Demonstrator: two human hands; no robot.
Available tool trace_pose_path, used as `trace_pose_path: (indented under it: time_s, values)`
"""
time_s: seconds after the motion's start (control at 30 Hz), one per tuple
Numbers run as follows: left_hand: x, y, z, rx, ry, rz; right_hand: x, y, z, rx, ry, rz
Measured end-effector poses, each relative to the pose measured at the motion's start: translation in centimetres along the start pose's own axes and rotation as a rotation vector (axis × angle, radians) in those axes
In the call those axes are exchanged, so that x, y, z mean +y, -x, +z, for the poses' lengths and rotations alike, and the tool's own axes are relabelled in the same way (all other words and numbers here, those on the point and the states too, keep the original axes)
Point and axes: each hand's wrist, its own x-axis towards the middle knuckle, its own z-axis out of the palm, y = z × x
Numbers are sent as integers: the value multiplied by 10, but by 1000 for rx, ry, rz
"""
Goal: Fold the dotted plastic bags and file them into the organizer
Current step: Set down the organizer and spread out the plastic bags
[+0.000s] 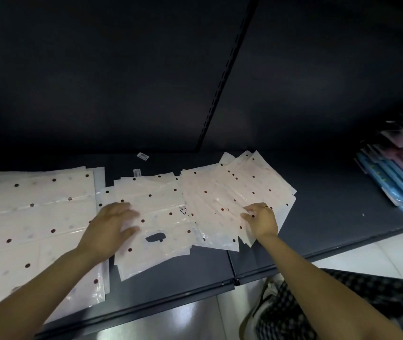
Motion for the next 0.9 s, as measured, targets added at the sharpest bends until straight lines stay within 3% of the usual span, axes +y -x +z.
trace_pose_path:
  time_s: [0.1, 0.23, 0.33, 0.4, 0.6, 0.8, 0.9]
  values:
    - [-16, 12, 3, -198, -284, 35, -5, 0, -11, 3, 25, 38]
    - [-9, 14, 1, -112, -189, 98, -21, 0, -23, 60, -49, 50]
    - [9, 13, 3, -135, -58, 163, -26, 5, -20, -122, 104, -29]
    - [14, 18, 10, -191, -78, 181, -20, 9, -15, -191, 128, 12]
    - [-4, 30, 20, -336, -277, 183, -4, 15, -6, -4, 176, 10]
    - [-9, 30, 25, -356, -278, 196, 8, 17, -9, -143, 69, -3]
    - [-12, 33, 27, -352, -291, 207, 10, 17, -4, -78, 44, -9]
